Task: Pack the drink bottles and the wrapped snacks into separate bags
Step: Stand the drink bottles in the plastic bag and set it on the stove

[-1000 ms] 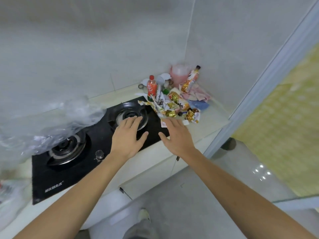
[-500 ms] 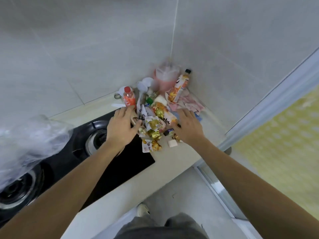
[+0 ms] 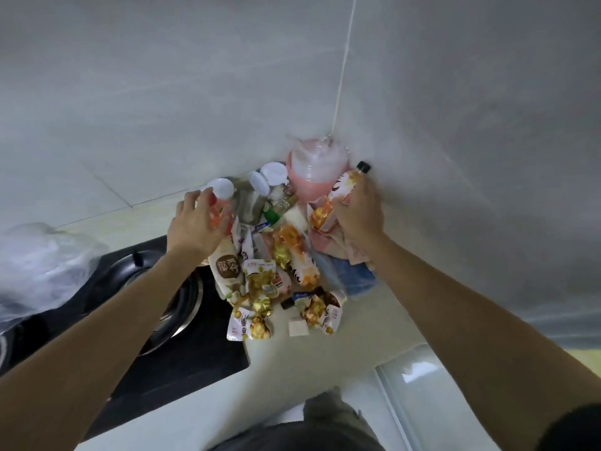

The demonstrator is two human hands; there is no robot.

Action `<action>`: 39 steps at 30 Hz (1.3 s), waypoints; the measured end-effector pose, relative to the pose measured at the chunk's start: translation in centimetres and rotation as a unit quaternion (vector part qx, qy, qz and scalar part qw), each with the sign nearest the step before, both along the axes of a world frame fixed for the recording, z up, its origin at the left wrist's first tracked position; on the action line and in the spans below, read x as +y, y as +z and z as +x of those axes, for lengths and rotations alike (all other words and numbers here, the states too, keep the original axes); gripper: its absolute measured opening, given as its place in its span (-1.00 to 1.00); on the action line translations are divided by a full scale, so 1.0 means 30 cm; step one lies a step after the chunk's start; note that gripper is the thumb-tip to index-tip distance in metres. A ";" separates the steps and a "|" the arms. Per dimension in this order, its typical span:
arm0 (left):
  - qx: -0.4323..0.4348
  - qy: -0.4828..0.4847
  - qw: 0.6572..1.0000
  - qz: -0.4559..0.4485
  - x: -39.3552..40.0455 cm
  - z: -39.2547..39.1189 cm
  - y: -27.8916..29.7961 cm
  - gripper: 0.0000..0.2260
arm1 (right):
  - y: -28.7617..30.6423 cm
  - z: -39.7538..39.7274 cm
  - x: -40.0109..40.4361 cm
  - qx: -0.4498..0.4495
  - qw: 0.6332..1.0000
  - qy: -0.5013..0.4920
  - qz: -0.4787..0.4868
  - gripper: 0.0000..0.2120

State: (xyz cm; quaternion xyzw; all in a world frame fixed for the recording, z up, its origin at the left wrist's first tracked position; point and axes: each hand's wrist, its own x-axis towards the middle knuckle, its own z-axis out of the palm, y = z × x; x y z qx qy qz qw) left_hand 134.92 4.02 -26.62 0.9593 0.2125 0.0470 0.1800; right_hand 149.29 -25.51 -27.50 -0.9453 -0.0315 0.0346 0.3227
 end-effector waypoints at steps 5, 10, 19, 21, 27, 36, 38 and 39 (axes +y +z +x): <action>0.021 0.040 0.998 -0.044 0.002 0.061 -0.035 -0.47 | -0.065 0.141 0.020 0.068 0.992 -0.084 0.060 -0.33; 0.022 0.062 0.993 -0.102 0.005 0.102 -0.059 -0.42 | -0.108 0.178 0.074 0.116 0.975 -0.145 0.125 -0.26; -0.017 0.085 0.993 -0.084 -0.013 0.099 -0.076 -0.49 | -0.076 0.113 0.095 0.021 0.975 -0.083 0.203 -0.44; -0.043 0.093 0.992 -0.078 -0.018 0.072 -0.052 -0.51 | -0.046 0.071 0.119 -0.032 0.979 -0.025 0.202 -0.43; -0.113 0.099 0.986 -0.073 -0.002 -0.070 0.115 -0.46 | 0.070 -0.061 0.272 -0.078 0.967 0.171 0.171 -0.34; -0.137 0.189 0.969 -0.083 0.058 -0.605 0.268 -0.44 | 0.232 -0.495 0.592 -0.042 0.912 0.352 0.205 -0.37; -0.140 0.222 0.962 -0.070 0.081 -0.762 0.291 -0.45 | 0.264 -0.620 0.662 -0.034 0.904 0.378 0.196 -0.36; -0.146 0.241 0.957 -0.064 0.097 -0.858 0.305 -0.45 | 0.282 -0.699 0.703 -0.032 0.897 0.398 0.191 -0.36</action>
